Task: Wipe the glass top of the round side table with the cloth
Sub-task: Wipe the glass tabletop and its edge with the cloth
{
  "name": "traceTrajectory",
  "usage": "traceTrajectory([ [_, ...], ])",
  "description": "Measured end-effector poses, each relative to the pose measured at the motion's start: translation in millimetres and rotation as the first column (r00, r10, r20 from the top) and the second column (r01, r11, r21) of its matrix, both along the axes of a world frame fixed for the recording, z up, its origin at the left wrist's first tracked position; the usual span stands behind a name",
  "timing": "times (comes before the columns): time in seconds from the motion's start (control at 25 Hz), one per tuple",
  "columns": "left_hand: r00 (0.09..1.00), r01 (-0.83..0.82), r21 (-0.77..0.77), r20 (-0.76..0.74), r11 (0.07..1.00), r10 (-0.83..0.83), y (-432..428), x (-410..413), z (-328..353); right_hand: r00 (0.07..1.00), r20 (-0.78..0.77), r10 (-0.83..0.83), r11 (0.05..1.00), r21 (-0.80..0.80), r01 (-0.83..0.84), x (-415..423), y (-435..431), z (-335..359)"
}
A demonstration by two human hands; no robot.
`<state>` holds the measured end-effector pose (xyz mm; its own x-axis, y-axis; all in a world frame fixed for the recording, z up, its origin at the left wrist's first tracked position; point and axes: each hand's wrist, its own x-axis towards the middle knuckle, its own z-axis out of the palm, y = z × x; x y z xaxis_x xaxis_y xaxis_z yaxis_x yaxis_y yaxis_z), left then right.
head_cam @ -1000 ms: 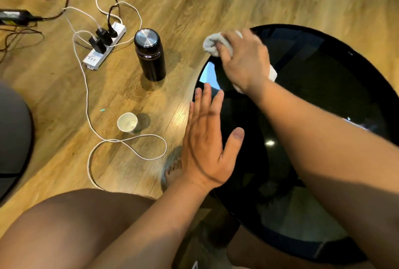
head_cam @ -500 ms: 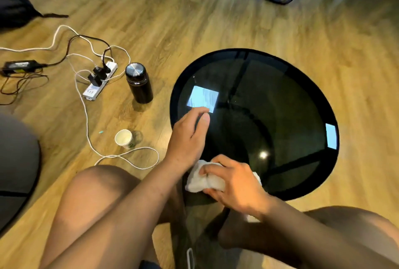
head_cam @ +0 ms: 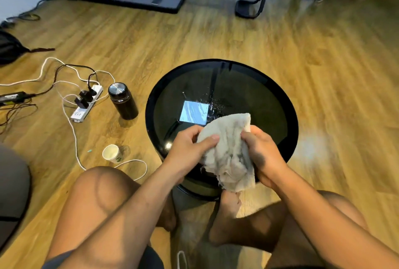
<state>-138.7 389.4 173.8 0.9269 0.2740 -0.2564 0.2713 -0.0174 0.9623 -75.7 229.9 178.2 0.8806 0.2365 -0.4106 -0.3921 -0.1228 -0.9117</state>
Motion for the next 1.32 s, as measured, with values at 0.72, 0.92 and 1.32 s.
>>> traceTrajectory([
  [0.72, 0.977, 0.184, 0.951, -0.149, 0.247, -0.155, 60, 41, -93, 0.517, 0.057, 0.854, 0.143, -0.982, -0.127, 1, 21, -99],
  [0.92, 0.975, 0.187, 0.946, -0.146, 0.266, -0.166, 59, 40, -97, 0.538, 0.088, 0.838, 0.154, -0.985, -0.08, 40, 49, -97],
  [1.32, 0.972, 0.177, 0.933, -0.117, 0.312, -0.203, 65, 39, -99, 0.562, 0.194, 0.804, 0.224, -0.974, 0.015, 236, 165, -112],
])
